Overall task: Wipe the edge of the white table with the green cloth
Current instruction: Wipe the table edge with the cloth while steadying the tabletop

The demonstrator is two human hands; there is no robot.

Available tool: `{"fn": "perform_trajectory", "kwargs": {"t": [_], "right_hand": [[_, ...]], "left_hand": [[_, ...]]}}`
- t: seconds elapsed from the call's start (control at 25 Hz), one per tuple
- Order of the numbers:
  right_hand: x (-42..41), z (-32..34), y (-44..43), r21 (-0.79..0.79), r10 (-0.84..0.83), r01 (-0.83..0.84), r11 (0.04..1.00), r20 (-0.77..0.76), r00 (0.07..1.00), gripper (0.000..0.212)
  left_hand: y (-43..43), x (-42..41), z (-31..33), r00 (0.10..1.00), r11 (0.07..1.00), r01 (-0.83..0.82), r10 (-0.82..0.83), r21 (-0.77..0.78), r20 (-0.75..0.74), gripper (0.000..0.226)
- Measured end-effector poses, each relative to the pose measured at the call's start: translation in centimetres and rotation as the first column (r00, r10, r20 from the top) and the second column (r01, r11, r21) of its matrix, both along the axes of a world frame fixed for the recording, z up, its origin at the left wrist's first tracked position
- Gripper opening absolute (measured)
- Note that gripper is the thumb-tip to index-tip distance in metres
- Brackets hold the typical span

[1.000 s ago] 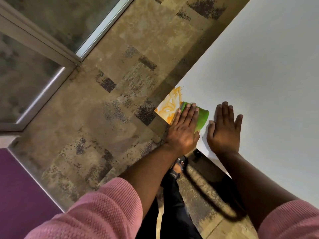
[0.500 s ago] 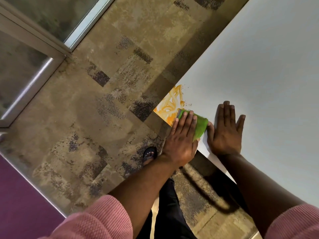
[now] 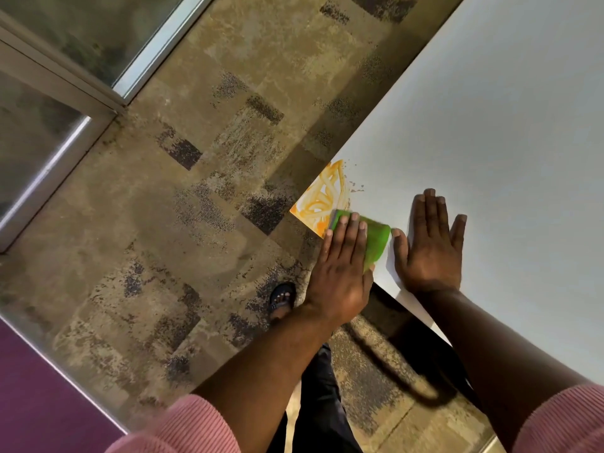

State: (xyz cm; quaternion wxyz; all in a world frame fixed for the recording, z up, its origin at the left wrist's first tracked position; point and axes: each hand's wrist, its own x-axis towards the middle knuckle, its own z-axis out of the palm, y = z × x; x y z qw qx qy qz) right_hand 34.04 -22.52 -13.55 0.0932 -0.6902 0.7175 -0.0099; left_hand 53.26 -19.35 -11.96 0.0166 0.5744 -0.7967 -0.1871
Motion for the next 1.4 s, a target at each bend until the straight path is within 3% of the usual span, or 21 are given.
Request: {"fn": "perform_trajectory", "kwargs": {"t": [0.28, 0.4, 0.68, 1.0, 1.16, 1.4], "right_hand": [[0.6, 0.3, -0.2, 0.017, 0.005, -0.005, 1.000, -0.005, 1.000, 0.069], [1.9, 0.8, -0.9, 0.041, -0.075, 0.074, 0.996, 0.015, 0.997, 0.069], [2.1, 0.6, -0.7, 0.013, -0.110, 0.110, 0.994, 0.040, 0.993, 0.070], [2.3, 0.6, -0.8, 0.007, -0.118, 0.118, 0.993, 0.015, 0.993, 0.070], [2.4, 0.7, -0.8, 0.033, -0.114, 0.113, 0.993, 0.012, 0.993, 0.070], [2.6, 1.1, -0.9, 0.033, -0.120, 0.120, 0.992, -0.001, 0.993, 0.071]], "left_hand": [[-5.8, -1.8, 0.3, 0.999, 0.999, -0.049, 0.049, 0.002, -0.003, 0.083], [-5.4, -2.0, 1.0, 0.996, 0.996, -0.090, 0.090, 0.013, -0.010, 0.080], [-2.4, -0.4, 0.7, 0.993, 0.993, 0.121, -0.121, -0.005, -0.014, 0.067], [-9.3, -3.6, 1.3, 0.994, 0.996, -0.089, 0.088, 0.008, 0.070, 0.076], [-5.9, -4.4, 1.4, 0.985, 0.986, -0.168, 0.167, 0.019, 0.038, 0.071], [-9.3, -4.2, 1.1, 0.991, 0.993, -0.119, 0.119, 0.001, 0.060, 0.079]]}}
